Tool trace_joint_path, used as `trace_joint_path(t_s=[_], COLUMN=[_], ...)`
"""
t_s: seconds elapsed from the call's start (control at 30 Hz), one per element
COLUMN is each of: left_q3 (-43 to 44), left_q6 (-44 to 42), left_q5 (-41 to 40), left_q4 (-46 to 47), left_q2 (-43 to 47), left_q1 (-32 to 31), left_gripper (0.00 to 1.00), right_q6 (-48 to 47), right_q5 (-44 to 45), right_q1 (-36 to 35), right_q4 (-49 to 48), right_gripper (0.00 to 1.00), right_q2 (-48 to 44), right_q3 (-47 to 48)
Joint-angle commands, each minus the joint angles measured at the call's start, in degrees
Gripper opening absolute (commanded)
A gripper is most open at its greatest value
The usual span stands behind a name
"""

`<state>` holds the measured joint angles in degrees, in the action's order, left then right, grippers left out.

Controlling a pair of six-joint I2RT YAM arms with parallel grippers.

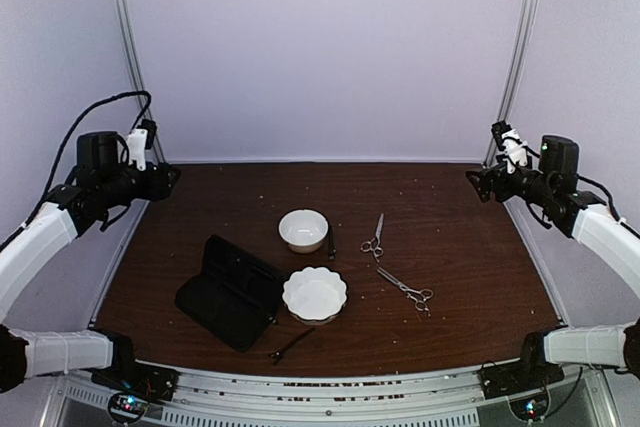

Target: Sort the hair-cutting tools

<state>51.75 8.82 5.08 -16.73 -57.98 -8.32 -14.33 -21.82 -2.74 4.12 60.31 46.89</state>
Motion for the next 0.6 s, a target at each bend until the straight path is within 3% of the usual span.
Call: trace_joint_path(t_s=[0.0, 0.33, 0.5, 0.57], left_q3=[1.5, 10.9, 17.2, 20.2], left_q6=[-3.1, -9.4, -13.5, -14.9], left_q5=[9.3, 1.5, -1.0, -1.2], left_q4=[3.3, -6.0, -12.5, -16.4], left_q2=[-1.4, -13.8, -25.2, -30.5], left_q1=[-7.6, -40.0, -53.8, -57.4], left_gripper=[0.57, 0.56, 0.35, 0.18], right_q6=[-2.0, -2.8, -3.2, -3.2], right_q5=[-6.4, -8.7, -9.0, -9.0], right_q1=[0.5, 0.5, 0.5, 0.5], right_q4=[-0.3, -0.6, -0.2, -0.3], right_gripper=[0.97, 0.96, 0.96, 0.95], right_q2=[0.2, 0.7, 1.3, 1.3], right_q3=[-1.1, -1.8, -1.6, -1.7])
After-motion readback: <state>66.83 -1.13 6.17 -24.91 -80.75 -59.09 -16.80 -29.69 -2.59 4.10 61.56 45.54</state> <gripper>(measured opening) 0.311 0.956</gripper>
